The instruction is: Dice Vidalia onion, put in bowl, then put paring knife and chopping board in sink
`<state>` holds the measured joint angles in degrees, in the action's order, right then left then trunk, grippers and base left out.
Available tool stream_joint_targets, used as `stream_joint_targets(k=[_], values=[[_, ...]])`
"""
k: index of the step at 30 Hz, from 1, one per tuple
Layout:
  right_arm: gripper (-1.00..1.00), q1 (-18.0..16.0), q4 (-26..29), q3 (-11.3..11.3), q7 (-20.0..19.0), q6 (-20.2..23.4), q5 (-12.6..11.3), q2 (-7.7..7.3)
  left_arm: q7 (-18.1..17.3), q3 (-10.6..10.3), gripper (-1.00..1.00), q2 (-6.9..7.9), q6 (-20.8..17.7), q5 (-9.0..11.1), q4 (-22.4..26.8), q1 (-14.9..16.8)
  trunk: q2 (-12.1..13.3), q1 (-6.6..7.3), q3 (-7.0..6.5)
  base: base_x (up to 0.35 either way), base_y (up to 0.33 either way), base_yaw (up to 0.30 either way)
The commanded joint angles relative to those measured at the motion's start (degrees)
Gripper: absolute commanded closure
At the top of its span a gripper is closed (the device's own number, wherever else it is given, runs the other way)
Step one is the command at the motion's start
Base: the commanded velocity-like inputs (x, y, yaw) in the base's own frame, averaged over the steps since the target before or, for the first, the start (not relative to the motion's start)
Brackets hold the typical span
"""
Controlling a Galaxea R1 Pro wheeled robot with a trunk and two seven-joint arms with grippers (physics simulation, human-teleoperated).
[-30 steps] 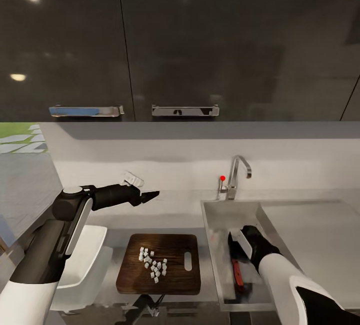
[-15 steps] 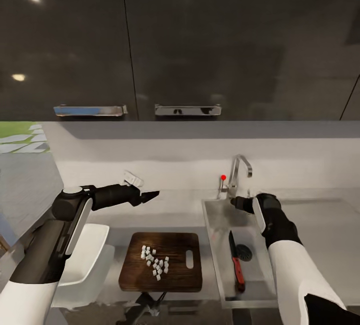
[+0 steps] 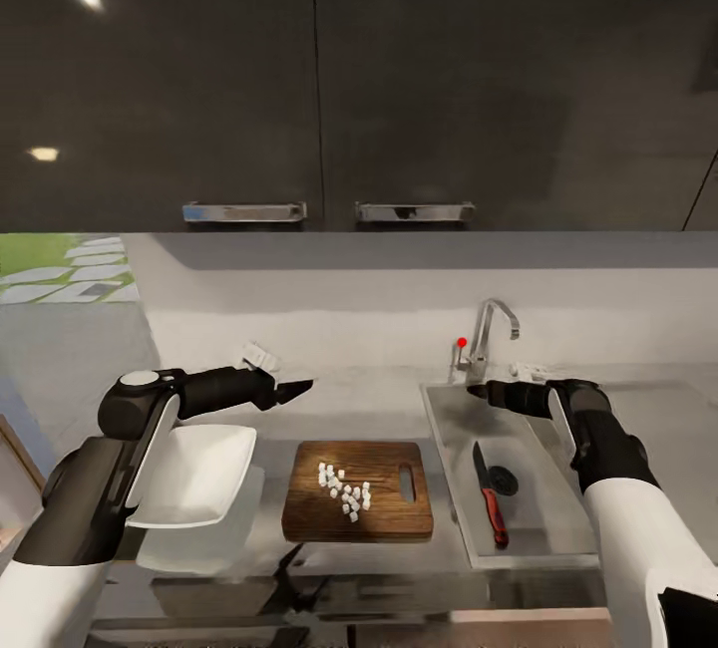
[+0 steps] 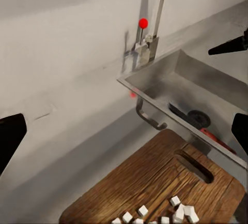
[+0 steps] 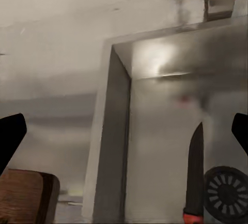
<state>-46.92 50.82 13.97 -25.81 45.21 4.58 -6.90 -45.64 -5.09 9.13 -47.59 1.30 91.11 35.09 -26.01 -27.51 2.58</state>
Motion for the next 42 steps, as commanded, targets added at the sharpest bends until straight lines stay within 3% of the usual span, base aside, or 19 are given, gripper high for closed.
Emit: stream_joint_targets(k=[1,4,6,7,10,11,19,32,42], values=[[-1.0,0.0,0.1,-1.4,-0.5,0.2,0.5,-0.01,-0.1,0.0,-1.0,0.02,-0.4,0.1,0.0,0.1,-0.1,-0.03,0.13,-0.058,0.03,0.0],[-1.0,-0.1,0.1,-3.8,-0.5,0.2,0.5,-0.03,-0.1,0.7,-1.0,0.24,-0.4,0.1,0.0,0.1,-0.1,-0.03,0.13,-0.027,0.014,0.0],[-1.0,-0.1,0.1,-4.6,-0.5,0.2,0.5,-0.04,-0.1,3.6,-1.0,0.71,-0.4,0.1,0.0,0.1,-0.1,-0.03,0.13,-0.008,0.004,0.0],[-1.0,0.0,0.1,-5.0,-0.4,0.3,0.6,-0.04,-0.1,7.1,-1.0,0.97,-0.4,0.1,0.0,0.1,-0.1,-0.03,0.13,-0.001,0.001,0.0],[-1.0,0.0,0.0,-5.0,-0.2,0.3,0.6,-0.05,-0.1,7.8,-1.0,1.01,-0.4,0.1,0.0,0.1,-0.1,-0.03,0.13,-0.001,0.022,0.0],[-1.0,-0.1,0.0,-5.0,1.4,0.3,0.6,-0.05,-0.1,8.1,-1.0,1.05,-0.4,0.1,0.0,0.1,-0.1,-0.03,0.13,0.0,0.244,0.0],[-1.0,-0.1,0.0,-5.1,4.3,0.3,0.5,0.02,-0.2,8.5,-1.0,1.4,-0.4,0.1,0.0,0.1,-0.1,-0.03,0.13,0.0,0.142,0.0],[-1.0,-0.1,0.0,-5.2,4.4,0.3,0.5,0.13,-0.2,8.4,-1.0,1.16,-0.3,0.2,0.0,0.1,-0.1,-0.03,0.13,0.0,0.009,0.0],[-1.0,0.0,0.0,-5.3,4.4,0.3,0.5,0.3,-0.1,8.4,-1.0,1.15,-0.3,0.2,0.0,0.1,-0.1,-0.03,0.13,-0.061,0.272,0.0]])
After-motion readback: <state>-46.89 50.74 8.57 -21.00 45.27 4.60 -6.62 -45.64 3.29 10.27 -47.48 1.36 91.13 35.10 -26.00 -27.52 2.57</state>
